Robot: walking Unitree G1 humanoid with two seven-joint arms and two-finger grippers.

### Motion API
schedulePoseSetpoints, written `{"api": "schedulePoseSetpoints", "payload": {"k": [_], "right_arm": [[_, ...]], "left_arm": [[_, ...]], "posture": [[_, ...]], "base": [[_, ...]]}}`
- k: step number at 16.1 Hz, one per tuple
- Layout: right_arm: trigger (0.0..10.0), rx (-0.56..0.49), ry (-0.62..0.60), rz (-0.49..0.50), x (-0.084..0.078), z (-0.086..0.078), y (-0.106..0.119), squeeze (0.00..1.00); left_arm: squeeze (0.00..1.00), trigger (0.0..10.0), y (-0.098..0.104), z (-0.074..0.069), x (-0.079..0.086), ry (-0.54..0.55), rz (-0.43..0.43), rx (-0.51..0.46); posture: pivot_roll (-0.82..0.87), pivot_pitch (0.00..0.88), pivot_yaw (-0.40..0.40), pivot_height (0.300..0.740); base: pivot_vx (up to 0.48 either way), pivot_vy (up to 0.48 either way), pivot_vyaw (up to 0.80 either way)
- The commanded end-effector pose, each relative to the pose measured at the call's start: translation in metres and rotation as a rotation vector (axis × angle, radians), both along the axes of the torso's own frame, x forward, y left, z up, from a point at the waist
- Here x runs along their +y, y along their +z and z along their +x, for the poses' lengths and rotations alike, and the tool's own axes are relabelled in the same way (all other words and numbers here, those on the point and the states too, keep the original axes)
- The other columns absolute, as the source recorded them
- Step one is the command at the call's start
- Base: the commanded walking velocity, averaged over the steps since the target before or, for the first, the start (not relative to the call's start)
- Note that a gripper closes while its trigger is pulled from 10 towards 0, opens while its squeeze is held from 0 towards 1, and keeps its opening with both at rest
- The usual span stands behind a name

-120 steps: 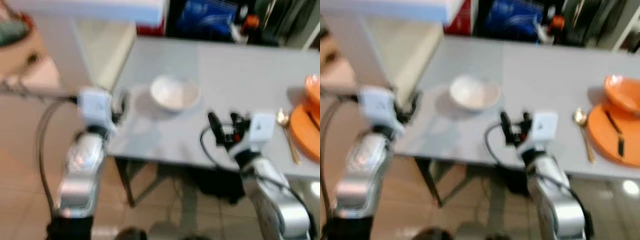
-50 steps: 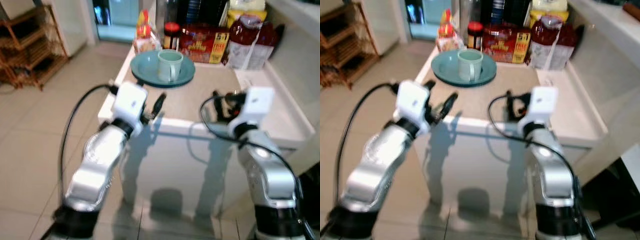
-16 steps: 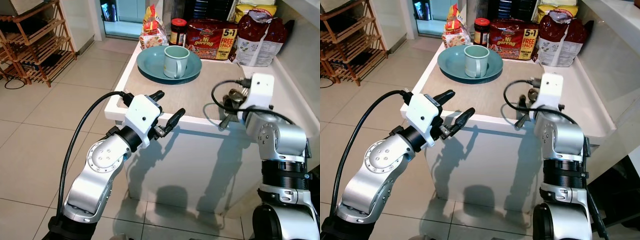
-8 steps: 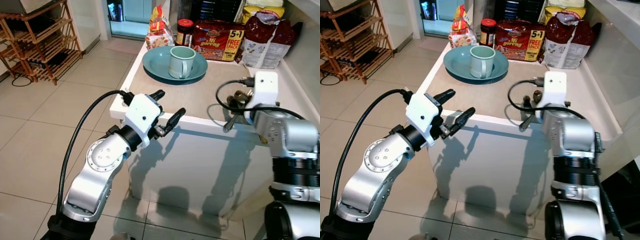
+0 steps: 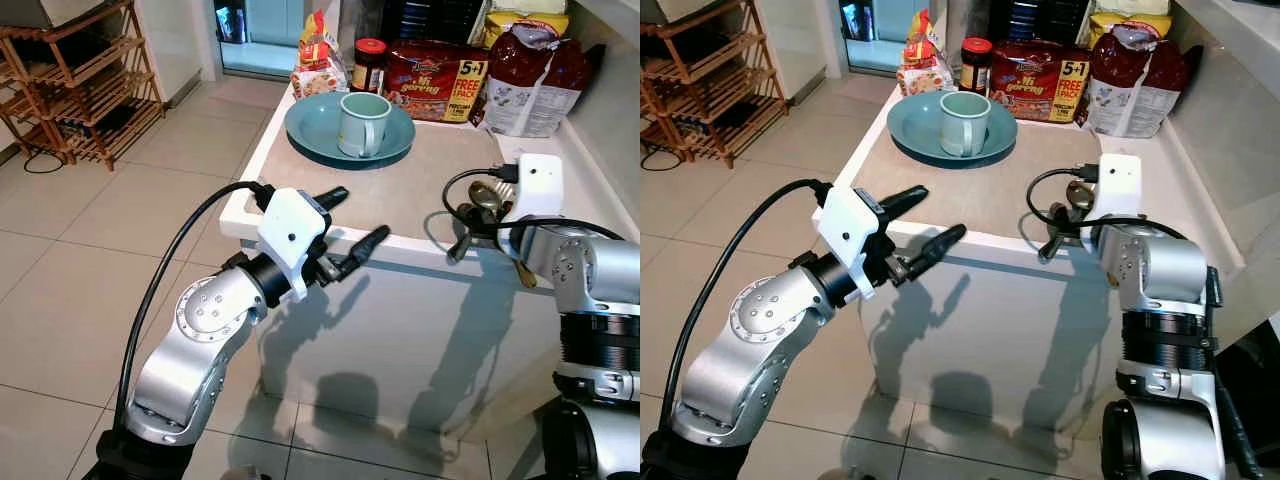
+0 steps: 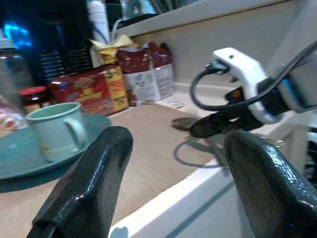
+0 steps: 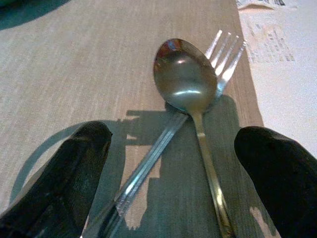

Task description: Setting the table

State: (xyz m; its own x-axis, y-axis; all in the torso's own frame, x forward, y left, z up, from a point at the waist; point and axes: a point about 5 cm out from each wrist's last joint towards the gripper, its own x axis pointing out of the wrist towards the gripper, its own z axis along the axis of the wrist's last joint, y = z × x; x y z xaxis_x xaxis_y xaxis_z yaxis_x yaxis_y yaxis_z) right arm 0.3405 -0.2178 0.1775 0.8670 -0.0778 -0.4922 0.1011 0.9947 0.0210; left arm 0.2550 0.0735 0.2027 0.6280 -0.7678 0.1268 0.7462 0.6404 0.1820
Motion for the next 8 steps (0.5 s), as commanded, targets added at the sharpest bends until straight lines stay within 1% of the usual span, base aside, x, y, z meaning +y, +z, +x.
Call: {"api": "schedulePoseSetpoints", "payload": {"k": [1,3,5,6,7,8], "right_arm": [[10.0,0.016,-0.02,0.009,-0.009,-0.001,0.0,0.0],[10.0,0.024,-0.035,0.016,-0.015,-0.002,-0.002,0.0],[10.0,0.037,-0.029,0.026,-0.017,-0.002,-0.004,0.0],[10.0,0.038,-0.028,0.023,-0.019,0.0,-0.006,0.0],[10.0,0.026,-0.018,0.021,-0.02,0.002,-0.006,0.0],[10.0,0.032,-0.016,0.018,-0.02,0.003,-0.007,0.0]], "left_arm": [[0.0,10.0,0.003,-0.005,-0.005,-0.06,-0.008,0.013],[0.0,10.0,0.0,-0.009,-0.006,-0.105,-0.002,0.051],[0.0,10.0,-0.002,-0.009,-0.006,-0.117,0.025,0.071],[0.0,10.0,-0.004,-0.008,-0.005,-0.111,0.053,0.076],[0.0,10.0,-0.005,-0.004,-0.002,-0.079,0.081,0.067],[0.0,10.0,-0.005,-0.002,-0.001,-0.066,0.089,0.061]], "posture": [[0.06,0.0,-0.04,0.74],[0.06,0.0,-0.041,0.74],[0.06,0.0,-0.039,0.74],[0.06,0.0,-0.038,0.74],[0.06,0.0,-0.037,0.74],[0.06,0.0,-0.036,0.74]], "base": [[0.0,0.0,0.0],[0.0,0.0,0.0],[0.0,0.0,0.0],[0.0,0.0,0.0],[0.0,0.0,0.0],[0.0,0.0,0.0]]}}
